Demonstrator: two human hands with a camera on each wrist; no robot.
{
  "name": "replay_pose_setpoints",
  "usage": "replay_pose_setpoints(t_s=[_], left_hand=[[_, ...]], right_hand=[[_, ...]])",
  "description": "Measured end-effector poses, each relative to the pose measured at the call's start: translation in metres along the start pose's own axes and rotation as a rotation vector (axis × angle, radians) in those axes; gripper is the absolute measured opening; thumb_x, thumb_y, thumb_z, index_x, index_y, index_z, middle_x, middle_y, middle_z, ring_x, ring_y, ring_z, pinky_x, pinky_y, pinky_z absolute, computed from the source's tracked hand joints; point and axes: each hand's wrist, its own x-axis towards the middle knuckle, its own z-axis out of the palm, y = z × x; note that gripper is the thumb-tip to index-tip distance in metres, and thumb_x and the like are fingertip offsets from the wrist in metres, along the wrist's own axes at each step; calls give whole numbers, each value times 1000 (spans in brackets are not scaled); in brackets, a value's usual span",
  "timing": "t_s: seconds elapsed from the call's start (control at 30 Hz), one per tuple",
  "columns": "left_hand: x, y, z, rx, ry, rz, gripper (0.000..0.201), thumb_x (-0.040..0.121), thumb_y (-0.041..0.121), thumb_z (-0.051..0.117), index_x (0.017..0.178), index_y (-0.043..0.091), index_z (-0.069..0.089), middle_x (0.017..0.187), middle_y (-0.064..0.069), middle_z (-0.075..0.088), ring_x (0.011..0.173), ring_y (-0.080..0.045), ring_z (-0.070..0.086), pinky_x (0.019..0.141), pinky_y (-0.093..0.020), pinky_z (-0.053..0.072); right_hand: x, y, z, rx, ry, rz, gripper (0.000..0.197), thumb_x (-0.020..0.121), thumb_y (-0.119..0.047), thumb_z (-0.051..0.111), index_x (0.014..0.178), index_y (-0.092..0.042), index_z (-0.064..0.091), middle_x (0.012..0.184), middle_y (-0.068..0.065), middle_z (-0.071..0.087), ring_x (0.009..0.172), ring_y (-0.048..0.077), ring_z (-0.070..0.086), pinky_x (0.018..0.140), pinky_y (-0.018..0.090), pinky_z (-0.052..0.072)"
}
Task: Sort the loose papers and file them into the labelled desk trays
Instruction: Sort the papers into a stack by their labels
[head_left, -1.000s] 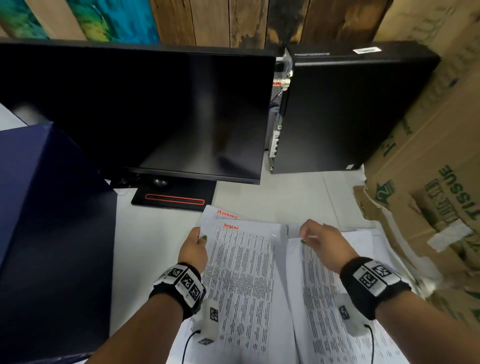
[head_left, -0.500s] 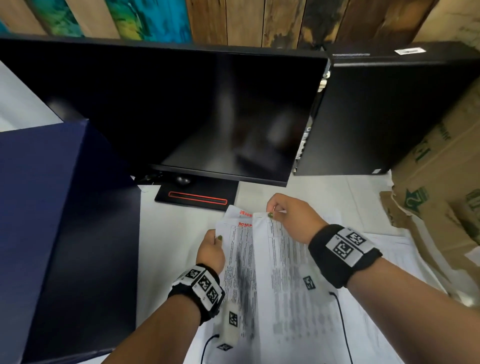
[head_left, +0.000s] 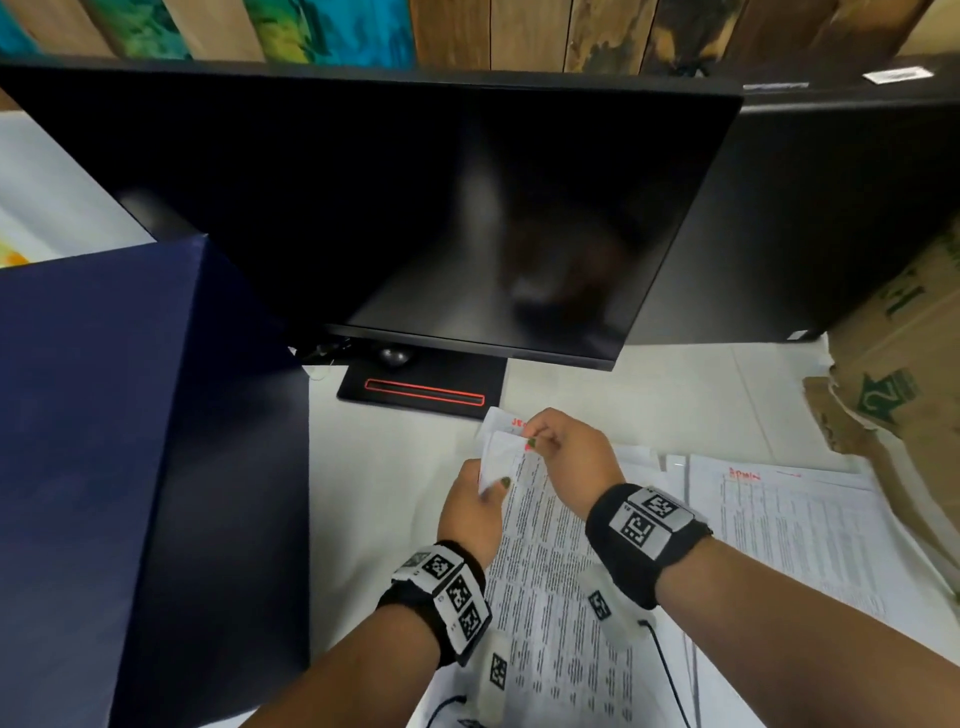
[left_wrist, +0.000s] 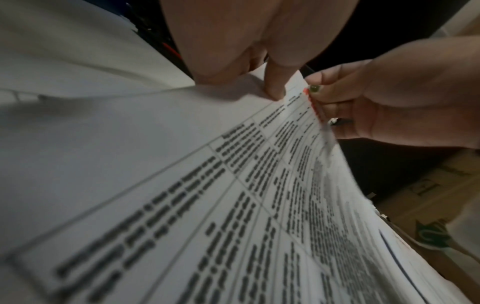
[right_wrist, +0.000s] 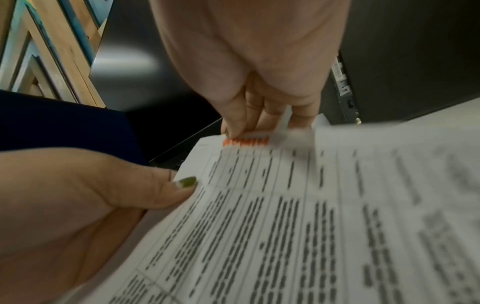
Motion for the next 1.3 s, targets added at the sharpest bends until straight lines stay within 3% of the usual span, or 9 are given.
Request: replay_pose_setpoints(t_s=[0.13,0.27,0.37,0.53,0.63,0.9,1.03,1.2,1.3], left_hand=[[7,-6,1,88,31,-61,9,99,20,38,97,15,45,93,-3,60,78,-16,56,73,-28,43],[14,-7,3,79,79,-122,15,100,17,34,98,10,47,92,-5,59,78,-19,54,73,-27,39],[17,-8,7,38,103,-157,12,100,14,35,93,8,43,91,-5,55,80,-21,51,76,-27,38],[14,-8,8,-24,113,-151,13,101,18,36,94,11,45,85,-6,57,79,-22,53,75,-28,39],[13,-8,7,12,96,-123,13,101,18,34,96,13,45,84,-3,56,75,-18,54,68,-26,39],[13,-9,8,163,96,-97,15,100,14,36,109,7,46,100,-10,58,91,-28,56,81,-31,40],[17,-15,10,162,44,-102,19,100,16,35,114,10,47,102,-9,62,94,-28,59,82,-31,44],[17,-15,13,171,52,-103,19,100,16,35,113,9,47,103,-10,62,92,-28,59,80,-33,44],[16,-15,13,175,56,-103,20,100,16,35,114,8,47,103,-10,62,91,-27,58,79,-31,43]], right_hand=[[-1,14,-17,-159,-13,-19,26,96,-6,43,109,-17,63,104,-6,58,88,6,55,77,11,40],[-2,63,-64,-259,73,111,35,93,-1,42,115,-21,61,110,-4,61,95,10,54,84,17,38],[-8,105,-107,-356,100,261,37,88,-10,58,122,-25,57,119,0,62,103,16,57,93,26,43],[-32,138,-147,-539,6,402,73,72,-36,77,136,-30,43,136,-4,51,125,21,45,104,45,37],[-41,144,-148,-731,-52,346,85,69,-42,78,141,-36,33,142,-6,40,130,21,36,105,45,32],[-48,145,-137,-801,-133,261,91,67,-49,75,143,-38,26,147,-8,30,137,21,25,115,53,15],[-53,144,-134,-819,-134,223,96,58,-55,78,138,-36,31,136,-8,37,128,18,33,109,44,25],[-58,143,-134,-817,-133,218,82,57,-58,77,127,-33,44,122,-7,42,118,16,37,102,37,30],[-64,148,-138,-790,-138,191,60,76,-52,65,131,-34,46,124,-7,43,118,16,37,102,36,28]])
